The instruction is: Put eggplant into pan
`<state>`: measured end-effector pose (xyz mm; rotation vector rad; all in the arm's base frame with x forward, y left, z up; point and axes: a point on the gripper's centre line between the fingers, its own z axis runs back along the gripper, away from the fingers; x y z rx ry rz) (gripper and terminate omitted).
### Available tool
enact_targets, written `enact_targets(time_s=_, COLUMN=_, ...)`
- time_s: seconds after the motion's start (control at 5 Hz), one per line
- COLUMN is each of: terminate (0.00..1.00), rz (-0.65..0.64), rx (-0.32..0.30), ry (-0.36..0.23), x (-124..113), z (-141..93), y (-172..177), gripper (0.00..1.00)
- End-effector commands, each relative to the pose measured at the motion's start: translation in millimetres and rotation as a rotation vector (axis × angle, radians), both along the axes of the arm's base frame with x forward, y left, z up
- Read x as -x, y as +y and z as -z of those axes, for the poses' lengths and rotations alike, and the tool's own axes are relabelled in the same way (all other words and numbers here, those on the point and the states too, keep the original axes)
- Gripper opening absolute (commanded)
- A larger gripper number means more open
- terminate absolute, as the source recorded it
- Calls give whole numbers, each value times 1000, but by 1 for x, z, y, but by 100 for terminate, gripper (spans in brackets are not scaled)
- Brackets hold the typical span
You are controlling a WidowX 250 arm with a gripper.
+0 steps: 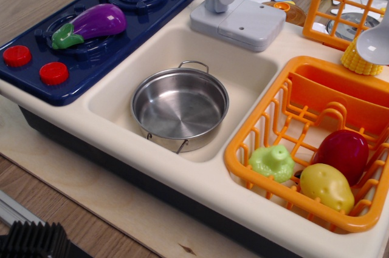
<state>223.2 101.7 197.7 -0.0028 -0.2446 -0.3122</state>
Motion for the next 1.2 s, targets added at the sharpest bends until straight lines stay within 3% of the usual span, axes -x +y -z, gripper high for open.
enact_targets(time_s=0.0, terminate=0, rz=0, rx=0, ry=0, x=0, z=0, y=0, gripper=100)
enact_targets(time_s=0.4, terminate=0, rz=75, rx=19, ry=-34, x=-20, z=13, y=11, gripper=100)
enact_targets(time_s=1.0, terminate=0, rz=132, rx=51, ry=-64, x=-21, z=51, y=25, gripper=100)
